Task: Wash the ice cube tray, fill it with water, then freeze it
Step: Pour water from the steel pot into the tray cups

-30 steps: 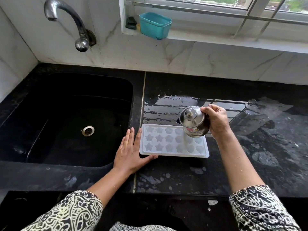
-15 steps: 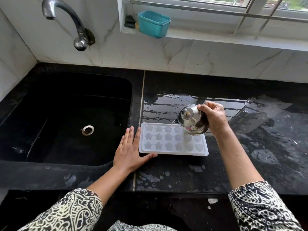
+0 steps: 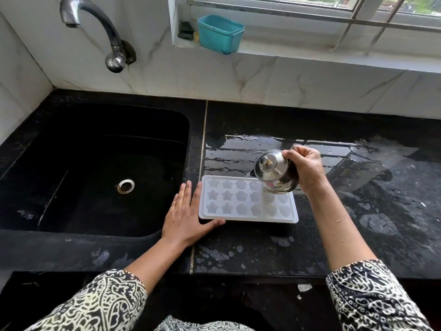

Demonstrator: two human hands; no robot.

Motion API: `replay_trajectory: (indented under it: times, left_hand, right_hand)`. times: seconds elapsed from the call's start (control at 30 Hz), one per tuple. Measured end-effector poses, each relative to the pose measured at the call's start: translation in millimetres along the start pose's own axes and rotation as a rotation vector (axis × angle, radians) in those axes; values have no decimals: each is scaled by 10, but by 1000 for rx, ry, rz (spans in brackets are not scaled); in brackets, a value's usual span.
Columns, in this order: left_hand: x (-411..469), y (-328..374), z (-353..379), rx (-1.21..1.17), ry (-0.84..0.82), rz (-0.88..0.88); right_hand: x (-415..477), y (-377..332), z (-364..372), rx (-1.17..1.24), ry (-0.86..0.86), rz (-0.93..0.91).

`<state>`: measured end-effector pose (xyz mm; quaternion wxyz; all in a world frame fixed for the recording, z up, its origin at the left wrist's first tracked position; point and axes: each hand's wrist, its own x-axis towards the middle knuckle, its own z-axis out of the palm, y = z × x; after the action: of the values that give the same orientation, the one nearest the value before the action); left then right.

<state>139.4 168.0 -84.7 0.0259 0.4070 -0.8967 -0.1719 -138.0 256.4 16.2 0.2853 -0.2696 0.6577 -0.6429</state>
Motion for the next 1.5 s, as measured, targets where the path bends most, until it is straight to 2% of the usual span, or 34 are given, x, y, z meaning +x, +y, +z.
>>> replay_trajectory:
  times: [0.87,0.97,1.13,1.23,1.5]
  left_hand:
    - [4,-12,15,-7,-9,4]
    - [6,-12,16,-5,-6,3]
    - [8,-15,19,-14,4,6]
    - [6,-18,22,-21,12,8]
    - [-3,8,-7,-6,9,-2]
  right_hand:
    - [19,-1,39,26,9,-6]
    - [21,0,29,113,20,7]
    - [15,-2,-10,430,108,75]
    - [17,-31,-70,481,126,55]
    - [-12,-26,-299,319,83,25]
